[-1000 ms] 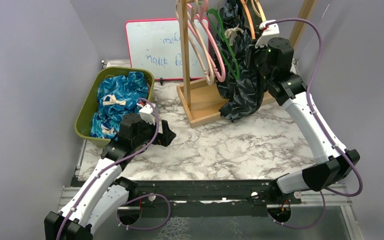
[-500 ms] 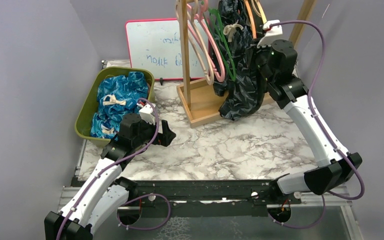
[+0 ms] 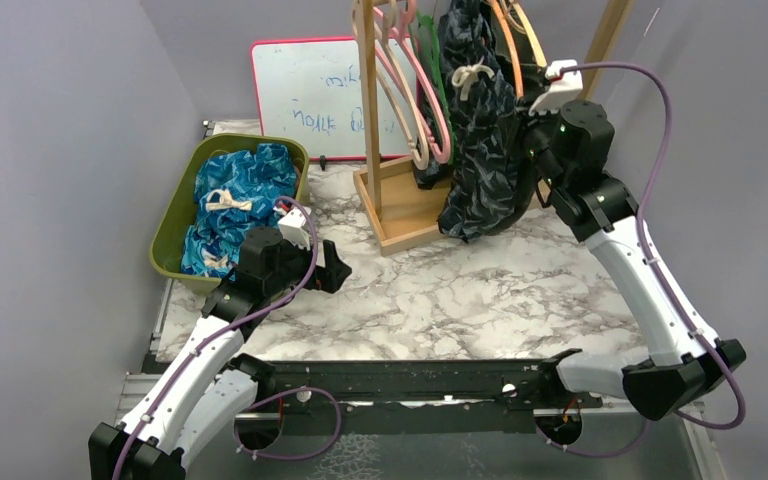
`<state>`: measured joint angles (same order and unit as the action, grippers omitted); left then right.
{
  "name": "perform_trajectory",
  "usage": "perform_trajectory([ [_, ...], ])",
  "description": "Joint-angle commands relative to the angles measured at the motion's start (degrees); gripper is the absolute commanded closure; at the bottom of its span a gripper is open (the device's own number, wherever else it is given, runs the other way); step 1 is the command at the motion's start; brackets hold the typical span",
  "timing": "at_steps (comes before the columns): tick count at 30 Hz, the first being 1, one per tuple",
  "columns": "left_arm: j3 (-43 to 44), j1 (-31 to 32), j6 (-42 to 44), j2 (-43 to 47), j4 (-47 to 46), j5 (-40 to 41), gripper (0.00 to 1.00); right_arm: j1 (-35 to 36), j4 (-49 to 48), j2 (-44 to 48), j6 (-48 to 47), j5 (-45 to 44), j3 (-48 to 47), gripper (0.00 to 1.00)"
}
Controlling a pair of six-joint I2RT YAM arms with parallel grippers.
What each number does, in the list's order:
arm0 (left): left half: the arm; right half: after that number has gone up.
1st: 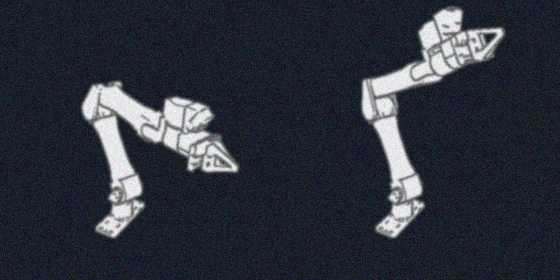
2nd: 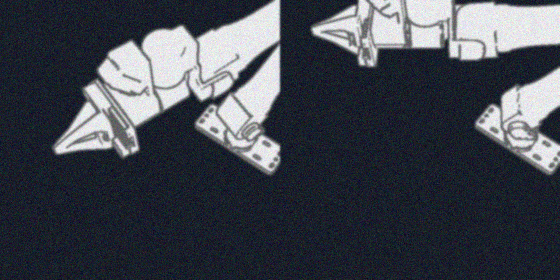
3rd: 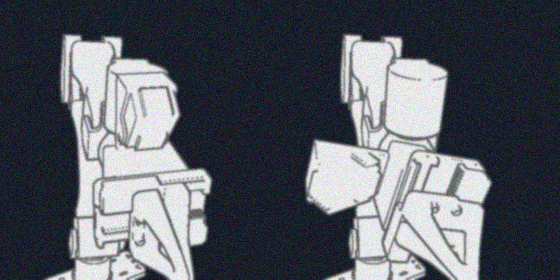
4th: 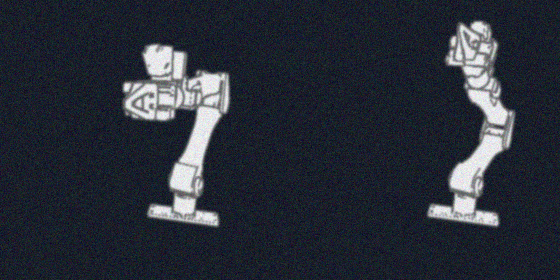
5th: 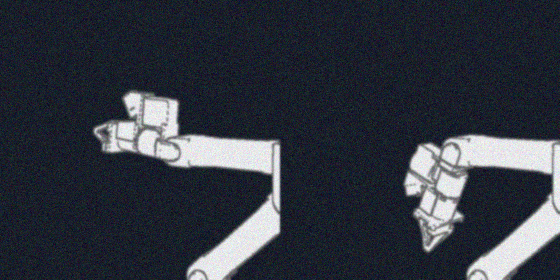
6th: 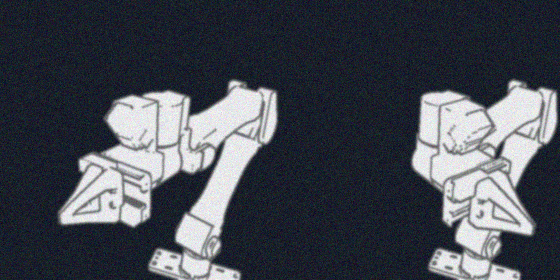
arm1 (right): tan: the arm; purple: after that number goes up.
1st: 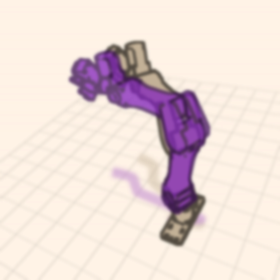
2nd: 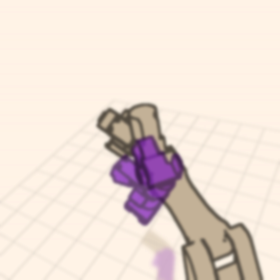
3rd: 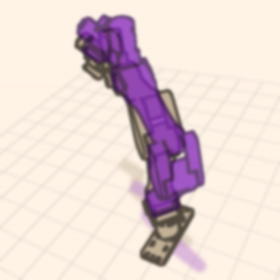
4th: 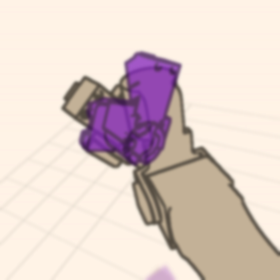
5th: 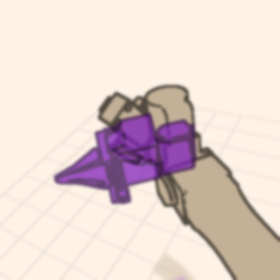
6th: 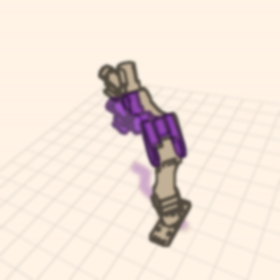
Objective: Remove the shorts from the hanger
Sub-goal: Pick up the hanger from the clothes rod.
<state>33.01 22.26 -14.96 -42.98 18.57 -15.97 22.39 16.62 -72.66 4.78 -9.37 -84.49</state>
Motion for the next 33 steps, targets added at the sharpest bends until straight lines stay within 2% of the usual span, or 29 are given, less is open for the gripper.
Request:
perform_trajectory([
  [1,1.7,0.2,0.3,0.6,-0.2,1.6,0.01,-0.2,-0.5,6.2,3.0,3.1,4.3,0.99],
  [7,1.8,0.2,0.2,1.9,-0.1,3.1,0.01,-0.2,4.0,13.9,5.9,8.1,12.8,0.99],
  [14,1.8,0.2,0.0,3.7,0.0,4.9,0.01,-0.2,10.8,29.1,13.1,11.9,27.4,0.98],
  [24,2.1,0.2,-0.4,5.7,0.1,7.3,0.01,-0.2,24.7,50.1,25.7,37.6,44.8,0.98],
  [29,1.7,0.2,-1.3,9.4,-0.1,9.0,0.01,-0.2,21.7,59.0,26.8,53.0,52.5,0.98],
  [33,0.9,0.2,-2.2,13.1,-3.1,6.6,0.01,-0.2,19.0,58.1,24.3,63.5,53.1,0.98],
])
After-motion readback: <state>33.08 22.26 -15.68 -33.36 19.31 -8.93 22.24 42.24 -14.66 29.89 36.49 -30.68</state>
